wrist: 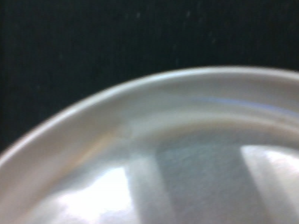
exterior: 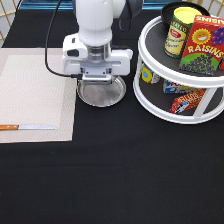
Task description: Arrange plate and fork
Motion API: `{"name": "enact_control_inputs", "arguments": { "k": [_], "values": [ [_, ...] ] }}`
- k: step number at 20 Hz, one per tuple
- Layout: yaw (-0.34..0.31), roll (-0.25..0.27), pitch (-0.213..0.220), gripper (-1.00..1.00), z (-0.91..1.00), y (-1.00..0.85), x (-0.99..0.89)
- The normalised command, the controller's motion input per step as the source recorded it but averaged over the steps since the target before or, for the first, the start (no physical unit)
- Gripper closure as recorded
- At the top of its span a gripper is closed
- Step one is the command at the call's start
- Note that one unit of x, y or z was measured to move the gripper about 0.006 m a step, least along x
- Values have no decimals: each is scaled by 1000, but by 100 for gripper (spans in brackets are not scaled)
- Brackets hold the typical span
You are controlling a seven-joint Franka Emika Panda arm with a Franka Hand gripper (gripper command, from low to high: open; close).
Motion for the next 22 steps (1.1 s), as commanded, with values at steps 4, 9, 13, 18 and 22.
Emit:
{"name": "enact_control_inputs", "arguments": {
  "k": [4,9,13,18,22],
  "values": [
    [0,111,46,-100,-164,-156,300],
    [1,116,74,-100,-25,-263,408],
    [6,118,84,-100,0,-376,460],
    [4,117,86,-100,1,-537,421],
    [17,128,92,-100,6,-851,251]
  ]
}}
